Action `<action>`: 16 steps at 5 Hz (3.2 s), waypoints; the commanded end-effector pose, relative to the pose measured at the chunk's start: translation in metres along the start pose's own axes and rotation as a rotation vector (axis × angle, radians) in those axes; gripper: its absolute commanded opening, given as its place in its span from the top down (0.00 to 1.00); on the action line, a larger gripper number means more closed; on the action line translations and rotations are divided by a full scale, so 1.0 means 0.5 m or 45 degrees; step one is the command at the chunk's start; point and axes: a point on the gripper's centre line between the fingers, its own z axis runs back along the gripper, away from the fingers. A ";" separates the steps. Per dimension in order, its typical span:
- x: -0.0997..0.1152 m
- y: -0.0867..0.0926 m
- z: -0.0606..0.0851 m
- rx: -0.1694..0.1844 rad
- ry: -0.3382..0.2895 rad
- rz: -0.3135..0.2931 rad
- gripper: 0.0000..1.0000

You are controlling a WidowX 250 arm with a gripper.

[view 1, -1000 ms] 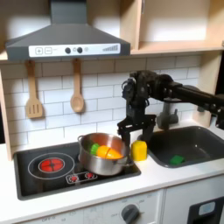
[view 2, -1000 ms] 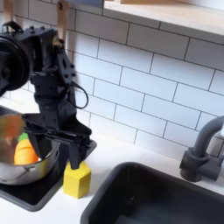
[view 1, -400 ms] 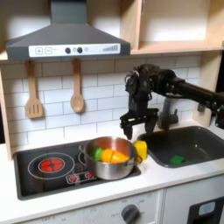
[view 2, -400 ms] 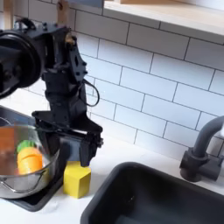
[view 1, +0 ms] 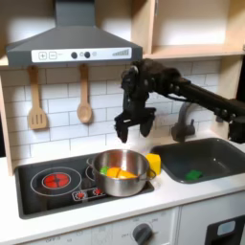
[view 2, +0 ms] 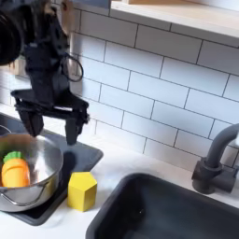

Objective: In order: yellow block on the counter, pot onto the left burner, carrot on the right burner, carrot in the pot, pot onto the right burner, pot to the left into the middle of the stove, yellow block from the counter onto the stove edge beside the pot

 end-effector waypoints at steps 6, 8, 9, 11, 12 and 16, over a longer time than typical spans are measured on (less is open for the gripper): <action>-0.072 0.101 -0.063 0.095 0.171 0.006 0.00; -0.086 0.103 -0.088 0.120 0.204 -0.021 0.00; -0.087 0.119 -0.094 0.143 0.216 0.009 0.00; -0.043 0.142 -0.119 0.136 0.251 0.093 0.00; -0.013 0.162 -0.114 0.136 0.241 0.154 0.00; 0.060 0.208 -0.122 0.176 0.218 0.276 0.00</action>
